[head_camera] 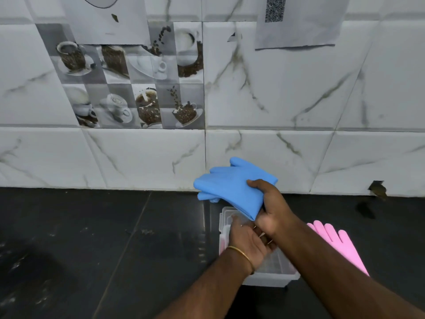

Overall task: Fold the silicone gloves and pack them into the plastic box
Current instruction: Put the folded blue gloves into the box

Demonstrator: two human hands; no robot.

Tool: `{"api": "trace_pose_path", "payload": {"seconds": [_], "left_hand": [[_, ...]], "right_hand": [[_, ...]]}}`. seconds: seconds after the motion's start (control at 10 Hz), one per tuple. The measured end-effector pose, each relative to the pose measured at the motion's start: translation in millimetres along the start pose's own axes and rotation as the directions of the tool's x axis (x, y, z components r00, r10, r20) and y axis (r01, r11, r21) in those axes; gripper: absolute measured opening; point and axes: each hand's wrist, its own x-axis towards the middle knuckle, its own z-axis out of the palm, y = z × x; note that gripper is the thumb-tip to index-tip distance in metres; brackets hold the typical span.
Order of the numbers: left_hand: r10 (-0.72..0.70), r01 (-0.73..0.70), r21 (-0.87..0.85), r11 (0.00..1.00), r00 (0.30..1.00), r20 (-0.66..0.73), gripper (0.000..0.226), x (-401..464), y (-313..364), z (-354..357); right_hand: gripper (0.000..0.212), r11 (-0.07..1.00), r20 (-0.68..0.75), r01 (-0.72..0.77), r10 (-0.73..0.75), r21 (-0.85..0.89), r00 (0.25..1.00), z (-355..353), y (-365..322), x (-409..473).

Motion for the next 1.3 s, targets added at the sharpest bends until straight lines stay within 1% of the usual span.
{"api": "trace_pose_path", "payload": {"seconds": [0.1, 0.2, 0.3, 0.4, 0.5, 0.6, 0.7, 0.8, 0.9, 1.0, 1.1, 1.2, 1.3], "left_hand": [[0.029, 0.001, -0.158, 0.987, 0.983, 0.184, 0.053, -0.8, 2.5, 20.8], [0.05, 0.019, -0.204, 0.979, 0.944, 0.326, 0.051, 4.1, 16.2, 21.4], [0.06, -0.014, -0.141, 0.99, 0.942, 0.329, 0.055, 4.0, 22.0, 17.4], [0.085, 0.092, -0.341, 0.936, 0.879, 0.47, 0.058, 5.7, 14.6, 2.5], [0.107, 0.006, -0.29, 0.957, 0.922, 0.371, 0.071, 2.1, 13.0, -17.1], [0.119, -0.096, -0.089, 0.991, 0.944, 0.307, 0.093, 0.8, 13.0, -37.3], [0.048, -0.038, -0.042, 0.998, 0.958, 0.282, 0.079, -5.1, 10.9, -43.9], [0.008, -0.013, 0.018, 1.0, 0.97, 0.242, 0.066, -8.8, 9.0, -45.3], [-0.001, -0.006, 0.054, 0.999, 0.991, 0.136, 0.055, -6.7, 10.3, -41.7], [-0.011, 0.006, 0.068, 0.998, 0.998, 0.064, 0.049, -1.0, 6.9, -47.2], [-0.016, 0.013, 0.054, 0.998, 0.998, 0.065, 0.049, 3.1, 1.7, -53.2], [-0.025, 0.022, 0.042, 0.999, 0.998, 0.059, 0.048, 6.6, -1.6, -57.4], [-0.038, 0.037, 0.053, 0.998, 0.999, 0.03, 0.047, 8.9, -1.4, -58.0]], "right_hand": [[0.033, 0.998, 0.01, -0.04, 0.041, -0.057, 0.999, -17.8, -9.6, -5.6], [0.033, 0.985, -0.036, -0.072, 0.067, -0.156, 0.997, -43.1, -21.9, -9.2], [0.035, 0.965, -0.049, -0.114, 0.105, -0.237, 0.993, -69.3, -27.6, -11.5], [0.035, 0.948, -0.067, -0.149, 0.135, -0.282, 0.989, -91.1, -28.4, -11.9], [0.037, 0.913, -0.099, -0.203, 0.18, -0.353, 0.979, -107.0, -27.4, -11.9], [0.033, 0.874, -0.139, -0.217, 0.173, -0.434, 0.975, -114.7, -21.8, -12.1], [0.033, 0.833, -0.152, -0.18, 0.116, -0.524, 0.981, -120.6, -10.6, -13.1], [0.041, 0.719, -0.18, -0.131, 0.008, -0.683, 0.984, -125.6, -1.6, -10.6], [0.059, 0.453, -0.192, -0.108, -0.144, -0.885, 0.971, -127.0, -0.5, -5.4], [0.069, 0.2, -0.105, -0.057, -0.239, -0.978, 0.965, -130.1, 6.3, -1.2], [0.066, 0.036, -0.039, -0.032, -0.239, -0.999, 0.97, -136.8, 12.8, -1.3], [0.066, -0.091, -0.004, -0.026, -0.233, -0.996, 0.973, -144.2, 17.8, -3.2], [0.055, -0.168, 0.074, 0.029, -0.264, -0.985, 0.962, -146.9, 23.3, -5.7]]}}
